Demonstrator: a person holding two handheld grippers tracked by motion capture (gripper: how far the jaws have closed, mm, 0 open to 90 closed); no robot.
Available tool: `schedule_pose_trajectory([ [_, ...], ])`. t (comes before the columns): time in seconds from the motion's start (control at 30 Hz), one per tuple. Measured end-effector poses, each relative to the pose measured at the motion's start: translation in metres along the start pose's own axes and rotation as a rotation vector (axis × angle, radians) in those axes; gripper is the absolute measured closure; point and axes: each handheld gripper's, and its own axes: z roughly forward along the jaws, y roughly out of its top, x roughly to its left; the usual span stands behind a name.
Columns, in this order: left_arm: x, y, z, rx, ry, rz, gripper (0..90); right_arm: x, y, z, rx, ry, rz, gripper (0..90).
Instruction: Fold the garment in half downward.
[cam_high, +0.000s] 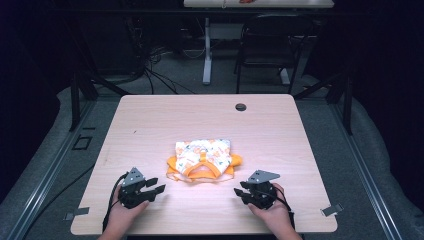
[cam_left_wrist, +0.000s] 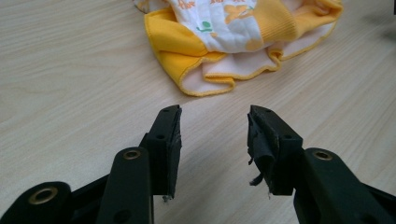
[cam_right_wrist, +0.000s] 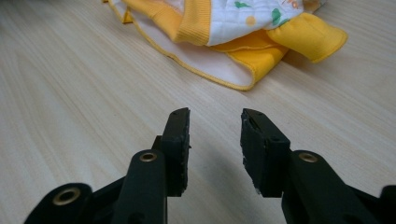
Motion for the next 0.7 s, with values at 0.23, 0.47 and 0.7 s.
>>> schedule_pose_trajectory([
  [0.23, 0.001, -0.002, 0.003, -0.006, 0.024, -0.021, 51.0, -0.002, -0.007, 0.005, -0.018, -0.022, 0.006, 55.2],
  [0.47, 0.002, -0.003, 0.003, -0.011, 0.033, -0.021, 47.4, -0.006, -0.011, 0.007, -0.027, -0.047, 0.011, 50.9],
  [0.7, 0.004, -0.003, 0.004, -0.007, 0.035, -0.015, 45.4, -0.009, -0.012, 0.007, -0.031, -0.073, 0.008, 47.5],
])
